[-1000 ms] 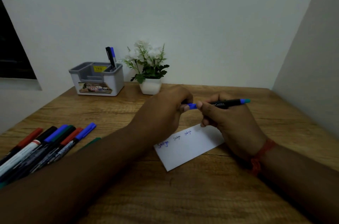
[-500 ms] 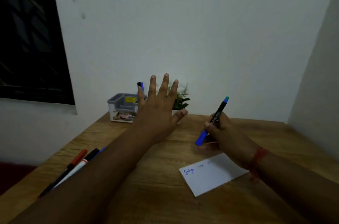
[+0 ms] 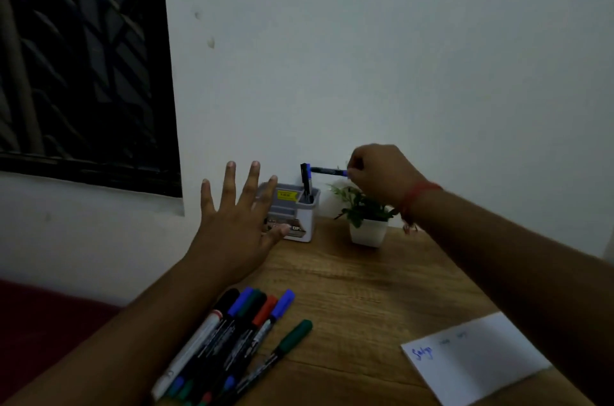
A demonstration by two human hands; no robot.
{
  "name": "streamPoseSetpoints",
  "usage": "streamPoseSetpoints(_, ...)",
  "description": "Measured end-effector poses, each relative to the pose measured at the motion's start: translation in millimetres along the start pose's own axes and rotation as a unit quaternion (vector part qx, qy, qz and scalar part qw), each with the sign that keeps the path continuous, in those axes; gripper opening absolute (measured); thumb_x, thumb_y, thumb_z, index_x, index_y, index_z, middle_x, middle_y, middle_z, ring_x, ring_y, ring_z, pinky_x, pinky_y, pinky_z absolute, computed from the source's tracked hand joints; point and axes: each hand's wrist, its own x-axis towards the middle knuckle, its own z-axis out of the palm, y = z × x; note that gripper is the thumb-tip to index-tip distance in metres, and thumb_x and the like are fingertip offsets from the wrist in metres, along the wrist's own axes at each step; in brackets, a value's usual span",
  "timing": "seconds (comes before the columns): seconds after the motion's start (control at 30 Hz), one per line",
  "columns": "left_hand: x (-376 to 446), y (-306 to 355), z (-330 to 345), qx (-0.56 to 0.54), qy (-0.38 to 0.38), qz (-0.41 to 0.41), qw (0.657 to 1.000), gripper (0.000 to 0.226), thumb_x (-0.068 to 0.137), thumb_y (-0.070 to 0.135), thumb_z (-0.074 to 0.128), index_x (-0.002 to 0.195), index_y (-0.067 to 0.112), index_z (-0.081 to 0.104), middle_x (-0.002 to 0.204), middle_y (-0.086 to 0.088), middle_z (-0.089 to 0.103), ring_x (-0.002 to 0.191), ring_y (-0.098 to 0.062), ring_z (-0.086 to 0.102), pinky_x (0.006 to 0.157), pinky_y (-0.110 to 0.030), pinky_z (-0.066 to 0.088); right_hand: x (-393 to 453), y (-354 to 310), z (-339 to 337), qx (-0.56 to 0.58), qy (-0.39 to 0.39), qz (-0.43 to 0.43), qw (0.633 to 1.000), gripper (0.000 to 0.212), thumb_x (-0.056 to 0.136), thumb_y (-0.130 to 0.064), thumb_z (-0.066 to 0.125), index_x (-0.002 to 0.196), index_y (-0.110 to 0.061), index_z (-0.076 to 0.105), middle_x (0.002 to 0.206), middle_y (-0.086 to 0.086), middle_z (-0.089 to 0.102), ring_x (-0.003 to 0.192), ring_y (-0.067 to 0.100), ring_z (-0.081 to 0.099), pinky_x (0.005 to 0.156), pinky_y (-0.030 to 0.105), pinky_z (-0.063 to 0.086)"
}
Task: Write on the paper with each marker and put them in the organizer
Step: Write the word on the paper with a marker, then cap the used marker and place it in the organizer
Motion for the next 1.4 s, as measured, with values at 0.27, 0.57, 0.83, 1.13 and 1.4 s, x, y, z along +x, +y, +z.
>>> streamPoseSetpoints(0.27, -2.1, 0.6, 1.0, -0.034, -0.008, -0.004, 0.999, 0.086, 0.075, 0.081, -0.020, 0.148, 0.036, -0.028, 0.158, -0.001, -0.035, 0.143, -0.029, -0.037, 0.114, -0.065, -0.011, 83.3, -28.7, 24.2, -0.159, -0.084, -0.035, 0.983, 0.021, 0.093, -0.006, 0.058, 0.109, -0.001, 0.070, 0.110, 0.014, 0.072, 0.101, 0.029, 0.069, 0.088, 0.040, 0.058)
streamPoseSetpoints(0.57, 0.2, -3.7, 3.1, -0.066, -0.055, -0.024, 0.996, 0.084, 0.074, 0.081, -0.014, 0.142, 0.039, -0.036, 0.154, 0.003, -0.042, 0.140, -0.027, -0.042, 0.115, -0.065, -0.010, 103.2, -53.2, 59.2, -0.089, -0.098, 0.016, 0.991, 0.045, 0.086, 0.002, 0.065, 0.126, 0.000, 0.044, 0.119, 0.021, 0.060, 0.088, 0.027, 0.054, 0.069, 0.033, 0.046)
streamPoseSetpoints(0.83, -1.4, -3.2, -0.2, -0.063, -0.118, 0.024, 0.991, 0.083, 0.077, 0.085, -0.001, 0.138, 0.042, -0.038, 0.153, 0.003, -0.043, 0.138, -0.028, -0.043, 0.114, -0.065, -0.013, 97.0, -45.3, 55.7, -0.071, 0.013, -0.037, 0.997, 0.045, 0.087, 0.010, 0.052, 0.129, -0.001, 0.042, 0.120, 0.023, 0.056, 0.096, 0.033, 0.057, 0.075, 0.035, 0.044)
streamPoseSetpoints(1.13, -11.6, 11.1, -20.7, -0.218, -0.254, 0.291, 0.896, 0.060, 0.095, 0.040, 0.059, 0.146, 0.052, 0.029, 0.163, 0.018, 0.009, 0.150, -0.009, -0.007, 0.122, -0.049, 0.002, -4.9, -19.1, 21.6, -0.012, 0.068, -0.181, 0.981, 0.038, 0.095, -0.011, 0.061, 0.131, -0.014, 0.049, 0.114, 0.004, 0.058, 0.086, 0.012, 0.053, 0.078, 0.027, 0.045)
streamPoseSetpoints(1.4, -21.0, 26.7, -34.5, -0.317, -0.340, 0.343, 0.816, 0.036, 0.090, 0.017, 0.068, 0.119, 0.037, 0.068, 0.121, 0.017, 0.056, 0.114, -0.003, 0.050, 0.097, -0.034, 0.045, -107.7, 39.9, -2.5, 0.021, 0.016, -0.126, 0.992, 0.038, 0.091, -0.028, 0.061, 0.127, -0.025, 0.050, 0.109, -0.013, 0.057, 0.080, -0.005, 0.060, 0.065, 0.010, 0.043)
